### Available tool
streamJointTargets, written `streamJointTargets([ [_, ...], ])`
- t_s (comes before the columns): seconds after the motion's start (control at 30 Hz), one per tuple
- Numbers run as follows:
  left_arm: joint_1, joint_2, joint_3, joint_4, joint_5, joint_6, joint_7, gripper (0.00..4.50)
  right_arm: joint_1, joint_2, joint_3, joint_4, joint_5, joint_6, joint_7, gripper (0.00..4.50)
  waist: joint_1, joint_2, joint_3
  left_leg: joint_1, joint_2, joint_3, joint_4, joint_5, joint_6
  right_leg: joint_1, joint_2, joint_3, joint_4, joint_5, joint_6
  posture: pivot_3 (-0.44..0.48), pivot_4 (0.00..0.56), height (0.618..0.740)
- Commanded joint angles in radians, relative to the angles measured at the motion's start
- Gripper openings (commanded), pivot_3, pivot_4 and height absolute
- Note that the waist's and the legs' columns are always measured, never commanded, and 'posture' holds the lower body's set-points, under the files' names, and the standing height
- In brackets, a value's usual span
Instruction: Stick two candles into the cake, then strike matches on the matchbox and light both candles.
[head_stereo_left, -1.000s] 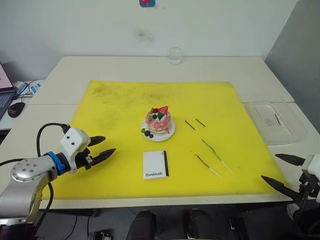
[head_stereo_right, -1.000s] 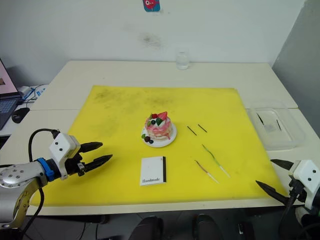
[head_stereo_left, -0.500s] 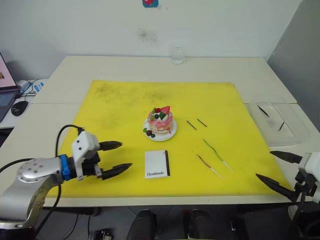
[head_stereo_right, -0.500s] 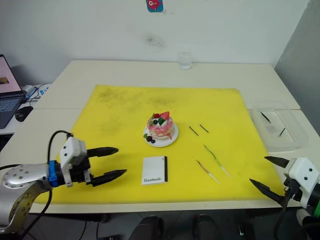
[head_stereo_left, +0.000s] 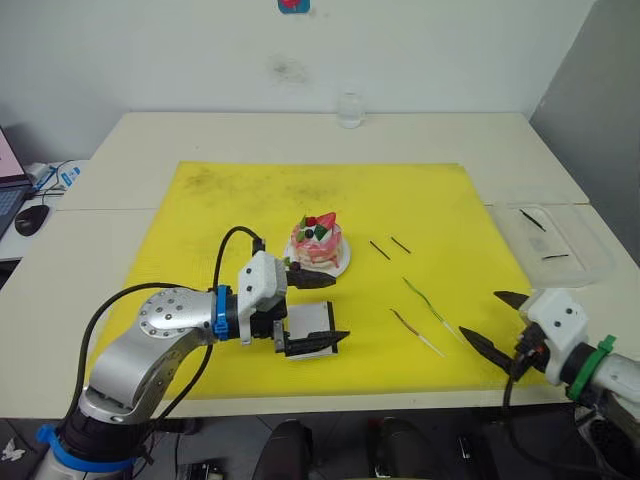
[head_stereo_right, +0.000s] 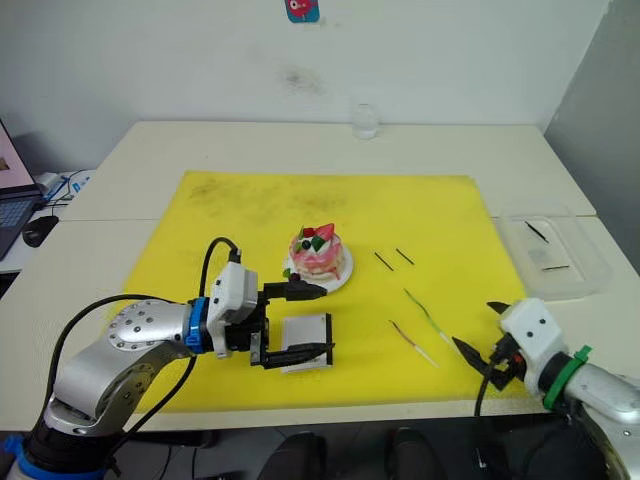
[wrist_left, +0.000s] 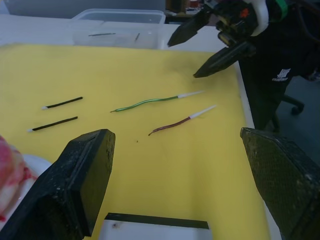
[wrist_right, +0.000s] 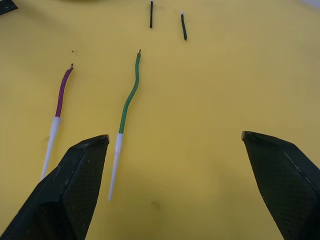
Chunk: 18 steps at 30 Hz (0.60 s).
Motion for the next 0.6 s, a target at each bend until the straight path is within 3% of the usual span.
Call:
streamJointTargets([
  [0.03, 0.007, -0.008, 0.006, -0.017, 0.009, -0.038, 0.001, 4.48, 0.004, -0.002, 0.042, -0.011, -0.031, 0.009, -0.016, 4.5, 0.0, 0.0, 0.0, 0.0, 0.0, 0.0, 0.0, 0.0, 0.0, 0.0, 0.0, 0.0, 0.0, 0.0, 0.0, 0.0, 0.15, 0.74],
  [0.5, 0.004, -0.018, -0.004, -0.016, 0.029, -0.045, 0.016, 4.48, 0.033, 0.04, 0.104, 0.009, -0.078, 0.04, -0.069, 4.5, 0.0, 0.0, 0.0, 0.0, 0.0, 0.0, 0.001, 0.0, 0.0, 0.0, 0.0, -0.001, 0.0, 0.0, 0.0, 0.0, 0.15, 0.74],
  [0.6, -0.006, -0.02, -0.004, -0.013, 0.026, -0.039, 0.019, 4.5, 0.043, 0.057, 0.116, -0.012, -0.059, 0.065, -0.078, 3.61, 0.0, 0.0, 0.0, 0.0, 0.0, 0.0, 0.0, 0.0, 0.0, 0.0, 0.0, 0.0, 0.0, 0.0, 0.0, 0.0, 0.15, 0.74],
])
